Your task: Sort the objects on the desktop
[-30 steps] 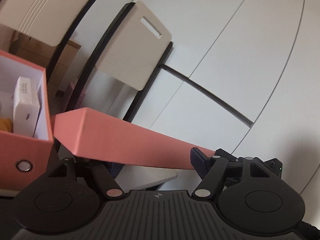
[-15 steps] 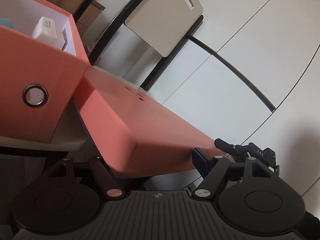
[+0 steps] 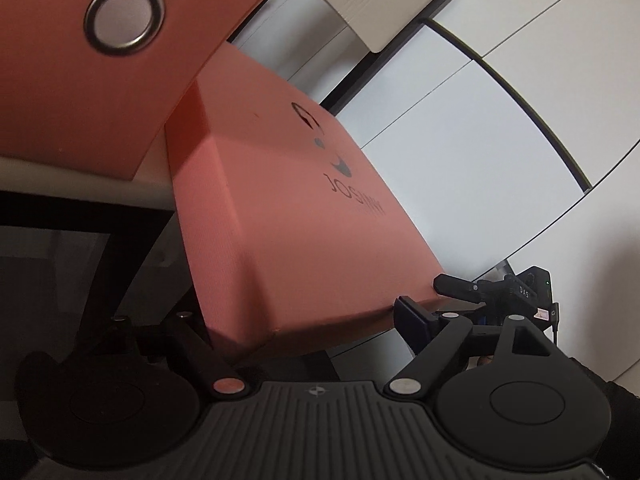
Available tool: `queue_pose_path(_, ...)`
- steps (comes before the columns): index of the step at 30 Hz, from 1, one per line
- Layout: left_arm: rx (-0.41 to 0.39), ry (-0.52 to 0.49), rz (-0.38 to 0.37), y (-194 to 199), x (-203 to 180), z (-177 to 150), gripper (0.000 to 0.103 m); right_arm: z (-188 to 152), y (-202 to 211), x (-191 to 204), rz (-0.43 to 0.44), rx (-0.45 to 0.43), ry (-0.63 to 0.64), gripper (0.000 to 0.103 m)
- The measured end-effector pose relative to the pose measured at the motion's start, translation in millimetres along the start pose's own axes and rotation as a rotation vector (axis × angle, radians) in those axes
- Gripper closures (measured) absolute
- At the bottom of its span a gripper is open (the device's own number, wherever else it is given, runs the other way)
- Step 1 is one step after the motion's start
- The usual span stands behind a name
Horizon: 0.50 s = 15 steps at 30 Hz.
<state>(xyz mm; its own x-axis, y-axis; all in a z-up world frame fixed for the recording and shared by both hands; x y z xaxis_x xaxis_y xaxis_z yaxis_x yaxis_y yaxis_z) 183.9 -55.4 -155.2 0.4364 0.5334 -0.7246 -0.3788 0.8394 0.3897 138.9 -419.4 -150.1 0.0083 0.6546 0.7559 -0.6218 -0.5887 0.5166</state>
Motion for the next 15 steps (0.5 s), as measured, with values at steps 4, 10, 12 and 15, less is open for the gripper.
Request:
queue_pose_path(4,-0.025,-0.014,0.032,7.6,5.5,-0.8,0.008,1.8,7.5,-7.9,-0.052,-0.051,0.0,0.0)
queue_pose_path(10,-0.065,0.012,0.059,19.6,11.7,4.8,0.006,9.7,24.3,-26.1,-0.077,-0.151,-0.071,0.0)
queue_pose_path(12,-0.087,0.03,0.072,24.0,15.7,9.3,0.006,15.3,24.9,-28.0,-0.055,-0.167,-0.068,0.0)
queue_pose_path(15,-0.117,0.078,0.076,27.7,25.2,16.9,0.006,26.0,20.6,-26.5,-0.028,-0.198,-0.026,0.001)
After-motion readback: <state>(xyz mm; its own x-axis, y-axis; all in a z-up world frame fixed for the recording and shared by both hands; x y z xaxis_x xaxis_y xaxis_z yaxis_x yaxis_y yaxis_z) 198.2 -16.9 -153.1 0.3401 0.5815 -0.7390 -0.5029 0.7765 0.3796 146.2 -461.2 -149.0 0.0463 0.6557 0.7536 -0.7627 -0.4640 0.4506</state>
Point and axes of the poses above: each gripper's, at about its wrist camera, not at the fingertips, and y roughly against the way its jaws point, x to its left, z to its top, the point moved 4 cm from there along -y, roughly the way its jaws point, and after that the axes turned 4 degrees about -z, right-handed, at the moved point
